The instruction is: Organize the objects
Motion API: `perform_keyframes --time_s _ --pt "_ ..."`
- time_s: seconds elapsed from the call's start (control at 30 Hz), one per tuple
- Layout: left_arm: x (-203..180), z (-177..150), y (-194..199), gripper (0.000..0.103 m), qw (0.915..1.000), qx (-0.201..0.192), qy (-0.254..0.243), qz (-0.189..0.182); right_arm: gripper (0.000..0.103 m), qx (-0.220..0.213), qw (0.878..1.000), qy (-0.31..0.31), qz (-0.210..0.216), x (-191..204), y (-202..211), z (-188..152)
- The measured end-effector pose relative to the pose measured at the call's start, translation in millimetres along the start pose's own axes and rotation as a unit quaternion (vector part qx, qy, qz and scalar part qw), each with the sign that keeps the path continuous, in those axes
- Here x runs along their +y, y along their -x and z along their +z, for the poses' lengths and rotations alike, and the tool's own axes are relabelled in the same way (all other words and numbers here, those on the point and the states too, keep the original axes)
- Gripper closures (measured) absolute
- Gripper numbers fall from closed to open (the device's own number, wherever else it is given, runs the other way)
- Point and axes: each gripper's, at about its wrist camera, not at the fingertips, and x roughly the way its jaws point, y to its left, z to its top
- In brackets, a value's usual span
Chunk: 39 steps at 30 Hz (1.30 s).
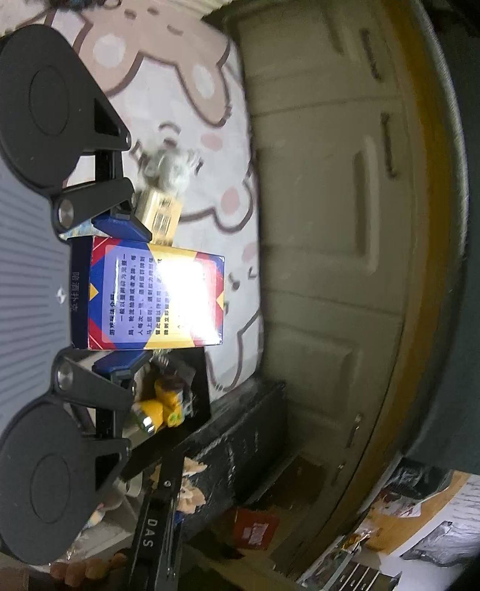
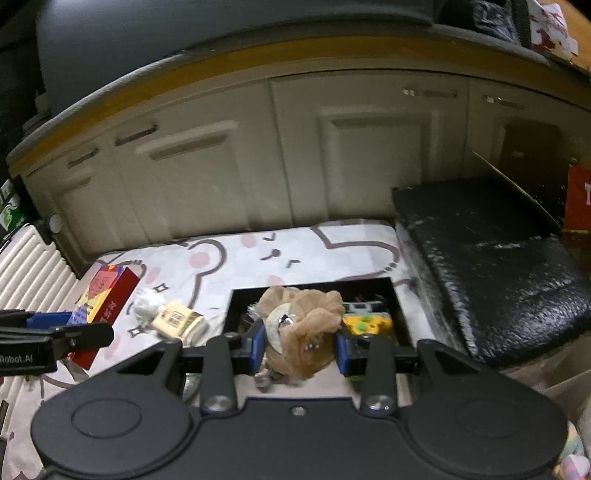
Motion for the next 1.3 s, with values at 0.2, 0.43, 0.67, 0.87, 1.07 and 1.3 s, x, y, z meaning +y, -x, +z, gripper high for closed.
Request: perform_keyframes --time_s 0.2,0.43,0.67,0.87,1.07,1.3 --pt "-24 4 -25 0.043 0.9989 0.018 0.006 -0.042 0.065 0.008 1.0 -0.008 -0.003 -20 -8 -2" --pt "-44 7 -68 0.043 0.9929 0.064 0.064 -0.078 0.065 0.013 1.0 -0.022 -0.007 -40 -14 -4" --pt "-60 0 -111 0.043 0.9832 0.112 0.116 -0.086 0.065 0.022 0.999 -0.024 -0.008 -52 -18 -5" --pt "-61 -3 -131 0.039 0.9781 0.102 0.161 -0.083 0.065 0.033 0.999 -0.021 -0.008 -56 -22 -6" --pt "-58 -1 -132 0.031 0.9761 0.109 0.162 -0.096 0.065 0.054 0.998 -0.02 -0.003 -56 -28 -6" --pt "-56 -4 -128 0.032 0.9785 0.129 0.135 -0.088 0.065 0.1 0.995 -0.024 0.007 -53 -43 -11"
